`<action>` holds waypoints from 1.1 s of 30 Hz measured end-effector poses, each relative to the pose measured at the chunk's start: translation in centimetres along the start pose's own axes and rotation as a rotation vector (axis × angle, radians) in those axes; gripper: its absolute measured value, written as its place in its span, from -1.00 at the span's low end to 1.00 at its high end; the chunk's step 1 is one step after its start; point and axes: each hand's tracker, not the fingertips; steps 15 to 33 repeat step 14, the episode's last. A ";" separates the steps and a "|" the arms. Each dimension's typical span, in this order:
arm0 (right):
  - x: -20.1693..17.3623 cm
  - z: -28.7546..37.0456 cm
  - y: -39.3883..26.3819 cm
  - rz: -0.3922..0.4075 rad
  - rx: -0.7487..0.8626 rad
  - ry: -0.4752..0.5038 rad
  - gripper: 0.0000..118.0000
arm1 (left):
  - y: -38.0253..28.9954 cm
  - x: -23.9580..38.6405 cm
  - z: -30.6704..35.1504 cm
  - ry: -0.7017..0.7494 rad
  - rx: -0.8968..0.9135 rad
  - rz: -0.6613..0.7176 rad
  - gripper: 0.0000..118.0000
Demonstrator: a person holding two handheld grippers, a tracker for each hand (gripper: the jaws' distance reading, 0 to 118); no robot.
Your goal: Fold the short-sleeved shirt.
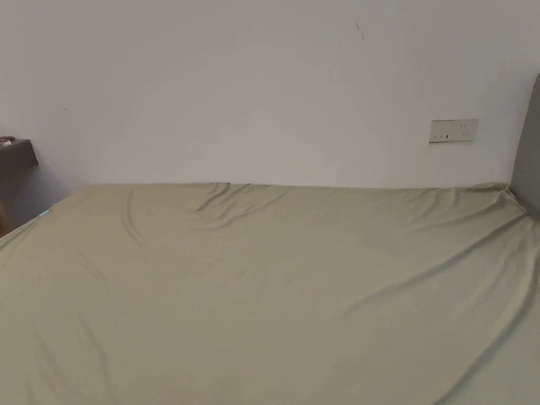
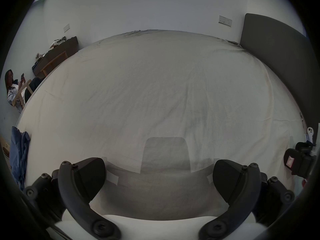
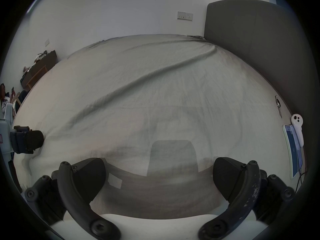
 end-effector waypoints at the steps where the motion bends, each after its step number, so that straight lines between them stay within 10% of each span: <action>1: 0.1 0.1 -0.1 -0.004 0.008 0.007 1.00 | 0.0 0.1 0.0 0.002 -0.001 -0.001 1.00; 33: -0.1 0.1 -0.1 -0.001 0.008 0.003 1.00 | -0.1 0.0 0.0 0.004 0.004 -0.004 1.00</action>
